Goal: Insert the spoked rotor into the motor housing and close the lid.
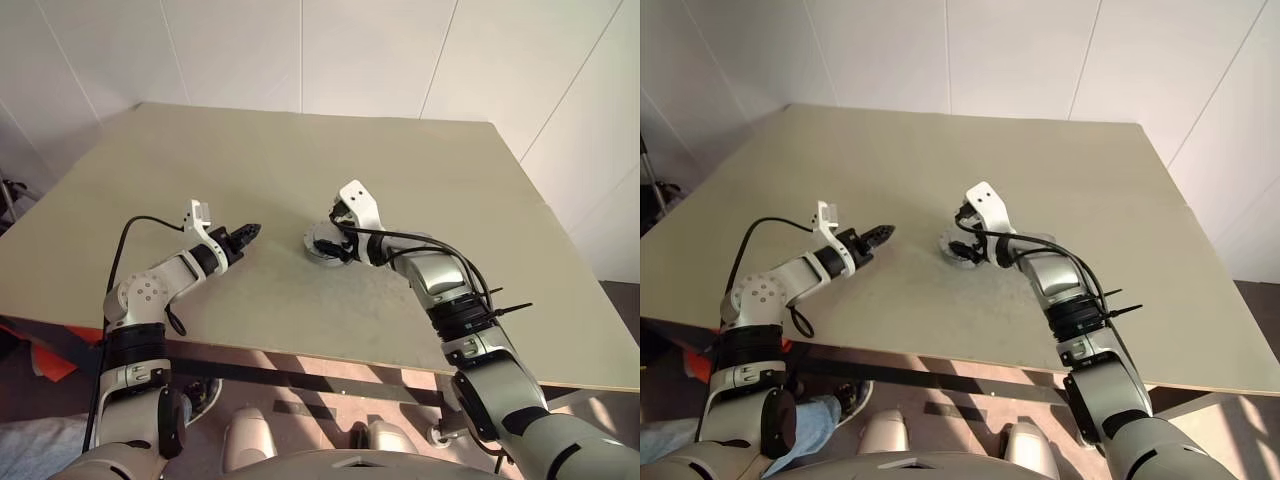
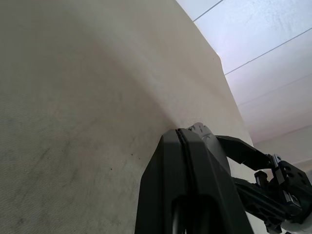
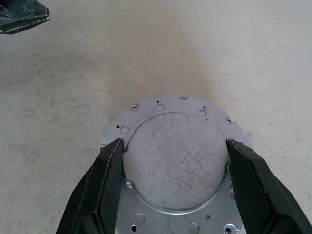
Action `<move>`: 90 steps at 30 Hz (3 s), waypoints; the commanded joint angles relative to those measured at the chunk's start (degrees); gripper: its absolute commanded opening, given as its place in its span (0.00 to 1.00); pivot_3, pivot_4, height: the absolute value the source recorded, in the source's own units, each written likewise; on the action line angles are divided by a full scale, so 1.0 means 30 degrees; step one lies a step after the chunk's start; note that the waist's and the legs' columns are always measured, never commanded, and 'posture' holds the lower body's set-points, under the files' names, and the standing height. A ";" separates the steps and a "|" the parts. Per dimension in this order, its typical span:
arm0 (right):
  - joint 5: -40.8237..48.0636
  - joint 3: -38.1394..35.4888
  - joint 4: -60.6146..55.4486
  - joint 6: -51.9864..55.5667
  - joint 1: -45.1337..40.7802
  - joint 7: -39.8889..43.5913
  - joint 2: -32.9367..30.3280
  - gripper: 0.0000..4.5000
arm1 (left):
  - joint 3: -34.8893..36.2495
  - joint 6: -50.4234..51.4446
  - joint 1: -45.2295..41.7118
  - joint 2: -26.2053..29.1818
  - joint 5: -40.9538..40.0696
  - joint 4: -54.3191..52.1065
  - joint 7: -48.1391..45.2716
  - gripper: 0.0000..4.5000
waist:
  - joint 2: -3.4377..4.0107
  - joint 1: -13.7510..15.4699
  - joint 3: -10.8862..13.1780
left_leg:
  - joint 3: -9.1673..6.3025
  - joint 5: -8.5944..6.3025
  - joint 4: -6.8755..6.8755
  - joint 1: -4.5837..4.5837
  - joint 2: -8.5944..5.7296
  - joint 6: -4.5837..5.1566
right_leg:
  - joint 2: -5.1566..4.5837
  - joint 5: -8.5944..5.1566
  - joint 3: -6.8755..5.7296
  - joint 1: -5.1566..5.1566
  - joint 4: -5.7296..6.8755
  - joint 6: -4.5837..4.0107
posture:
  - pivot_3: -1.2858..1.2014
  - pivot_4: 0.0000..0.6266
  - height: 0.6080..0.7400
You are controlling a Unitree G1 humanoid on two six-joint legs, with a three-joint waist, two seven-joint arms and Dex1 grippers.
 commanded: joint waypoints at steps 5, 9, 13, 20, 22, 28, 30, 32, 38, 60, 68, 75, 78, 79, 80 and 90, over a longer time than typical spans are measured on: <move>0.0940 -0.1182 -0.1171 0.0352 -0.0430 -0.0125 -0.0093 0.71 | -0.0242 -0.0126 -0.0409 0.0021 0.0036 -0.0481 -0.0252 0.00 | 0.0020 -0.0004 0.0014 | 0.0001 0.0000 -0.0009 -0.0018 0.0000 -0.0001 | 0.0001 0.0000 0.0000 -0.0025 -0.0006 0.0000 | 0.52 0.00 1.00; 0.0752 -0.0960 -0.0886 0.0167 -0.0395 -0.0295 -0.0151 0.71 | -0.0279 -0.0125 -0.0420 0.0059 0.0079 -0.0452 -0.0285 0.00 | 0.0027 -0.0005 0.0019 | 0.0002 0.0000 -0.0010 -0.0019 0.0001 -0.0001 | 0.0002 0.0000 0.0001 -0.0030 -0.0006 0.0001 | 0.52 0.00 1.00; 0.0412 -0.0593 -0.0756 -0.0136 -0.0258 -0.0341 -0.0262 0.71 | -0.0286 -0.0136 -0.0395 0.0026 0.0112 -0.0501 -0.0245 0.00 | 0.0030 -0.0005 0.0021 | 0.0002 0.0000 -0.0010 -0.0020 0.0001 -0.0002 | 0.0001 0.0000 0.0002 -0.0030 -0.0006 0.0001 | 0.52 0.00 1.00; 0.0073 -0.0007 -0.0395 -0.0430 0.0096 -0.0174 -0.0468 0.71 | -0.0206 -0.0140 -0.0397 0.0040 0.0158 -0.0551 -0.0232 0.00 | 0.0030 -0.0006 0.0022 | 0.0002 0.0000 -0.0009 -0.0020 0.0000 -0.0002 | 0.0001 0.0000 0.0001 -0.0029 -0.0006 0.0001 | 0.52 0.00 1.00; 0.0106 0.0030 -0.0465 -0.0384 0.0270 -0.0055 -0.0517 0.71 | -0.0170 -0.0132 -0.0354 0.0032 0.0134 -0.0623 -0.0200 0.00 | 0.0029 -0.0006 0.0021 | 0.0002 0.0000 -0.0009 -0.0019 0.0000 -0.0002 | 0.0001 0.0000 0.0001 -0.0029 -0.0006 0.0001 | 0.52 0.00 1.00; 0.0118 0.0062 -0.0597 -0.0383 0.0498 0.0153 -0.0605 0.71 | -0.0136 -0.0109 -0.0267 0.0041 0.0114 -0.0704 -0.0168 0.00 | 0.0029 -0.0006 0.0021 | 0.0002 0.0000 -0.0008 -0.0013 0.0000 -0.0002 | 0.0001 0.0000 0.0002 -0.0023 -0.0006 0.0001 | 0.52 0.00 1.00; 0.0103 0.0002 -0.0559 -0.0379 0.0470 0.0140 -0.0665 0.71 | -0.0156 -0.0104 -0.0274 0.0038 0.0120 -0.0704 -0.0180 0.00 | 0.0029 -0.0006 0.0021 | 0.0001 0.0000 -0.0007 -0.0014 0.0000 -0.0002 | 0.0000 0.0000 0.0002 -0.0021 -0.0006 0.0001 | 0.52 0.00 1.00; 0.0069 -0.0011 -0.0516 -0.0375 0.0454 0.0113 -0.0700 0.71 | -0.0168 -0.0101 -0.0315 0.0033 0.0120 -0.0671 -0.0191 0.00 | 0.0029 -0.0004 0.0021 | 0.0002 0.0000 -0.0007 -0.0014 0.0000 -0.0002 | 0.0000 0.0000 0.0002 -0.0021 -0.0006 0.0001 | 0.52 0.00 1.00; -0.0267 0.0164 -0.0149 -0.0460 0.0486 -0.0338 -0.0549 0.71 | -0.0298 -0.0121 -0.0421 -0.0067 0.0181 -0.0535 -0.0230 0.00 | 0.0029 0.0001 0.0021 | 0.0002 -0.0001 -0.0007 -0.0015 -0.0001 -0.0001 | -0.0001 0.0000 0.0002 -0.0021 -0.0006 0.0001 | 0.52 0.00 1.00; -0.0505 0.0582 0.0568 -0.0846 0.0640 -0.0712 -0.0561 0.71 | -0.1413 -0.0906 -0.4081 -0.4632 0.1794 0.5521 0.0847 0.00 | 0.0029 -0.0082 0.0013 | 0.0003 -0.0004 -0.0008 0.0055 -0.0006 0.0007 | -0.0004 0.0001 0.0008 0.0067 -0.0042 0.0009 | 0.52 0.00 1.00; -0.0438 0.0245 0.0644 -0.0665 0.0667 -0.1138 -0.0653 0.71 | -0.1363 -0.0781 -0.3618 -0.4231 0.2850 0.6631 0.1353 0.00 | 0.0036 -0.0038 0.0007 | 0.0003 -0.0047 -0.0007 0.0160 -0.0015 0.0080 | -0.0016 0.0001 0.0006 0.0203 -0.0115 0.0020 | 0.52 0.00 1.00; -0.0099 -0.0076 0.0579 -0.0606 0.0260 -0.0989 -0.0610 0.99 | -0.1287 -0.0688 -0.3663 -0.4426 0.3020 0.6466 0.1406 0.00 | 0.0036 -0.0029 0.0003 | 0.0003 -0.0051 -0.0007 0.0169 -0.0030 0.0087 | -0.0027 -0.0006 0.0013 0.0236 -0.0141 0.0033 | 0.52 0.00 1.00; 0.0177 -0.0329 -0.0758 -0.0444 0.0363 -0.0588 -0.0944 0.99 | -0.1377 -0.0696 -0.3647 -0.4449 0.3124 0.6499 0.1327 0.00 | 0.0038 -0.0013 0.0004 | 0.0003 -0.0051 -0.0012 0.0163 -0.0030 0.0087 | -0.0027 -0.0005 0.0012 0.0232 -0.0141 0.0031 | 0.52 0.00 1.00; 0.0389 -0.0482 -0.1330 -0.0226 0.0421 -0.0397 -0.1067 0.99 | -0.1396 -0.0698 -0.3652 -0.4453 0.3154 0.6519 0.1310 0.00 | 0.0041 0.0015 0.0006 | 0.0003 -0.0051 -0.0016 0.0155 -0.0029 0.0087 | -0.0027 -0.0003 0.0010 0.0228 -0.0142 0.0028 | 0.52 0.00 1.00; 0.0630 -0.0649 -0.2025 0.0013 0.0506 -0.0178 -0.1234 0.99 | -0.1419 -0.0692 -0.3665 -0.4456 0.3177 0.6542 0.1279 0.00 | 0.0043 0.0046 0.0007 | 0.0003 -0.0052 -0.0017 0.0139 -0.0029 0.0088 | -0.0027 -0.0002 0.0009 0.0218 -0.0146 0.0026 | 0.52 0.00 1.00; 0.4819 -0.3711 -0.8312 0.4481 0.1749 0.1625 -0.3264 0.99 | -0.1619 -0.0721 -0.3947 -0.4709 0.3381 0.6747 0.0994 0.00 | 0.0051 0.0161 0.0013 | 0.0004 -0.0043 -0.0057 0.0072 -0.0029 0.0071 | -0.0024 -0.0012 0.0007 0.0159 -0.0175 0.0049 | 0.52 0.00 1.00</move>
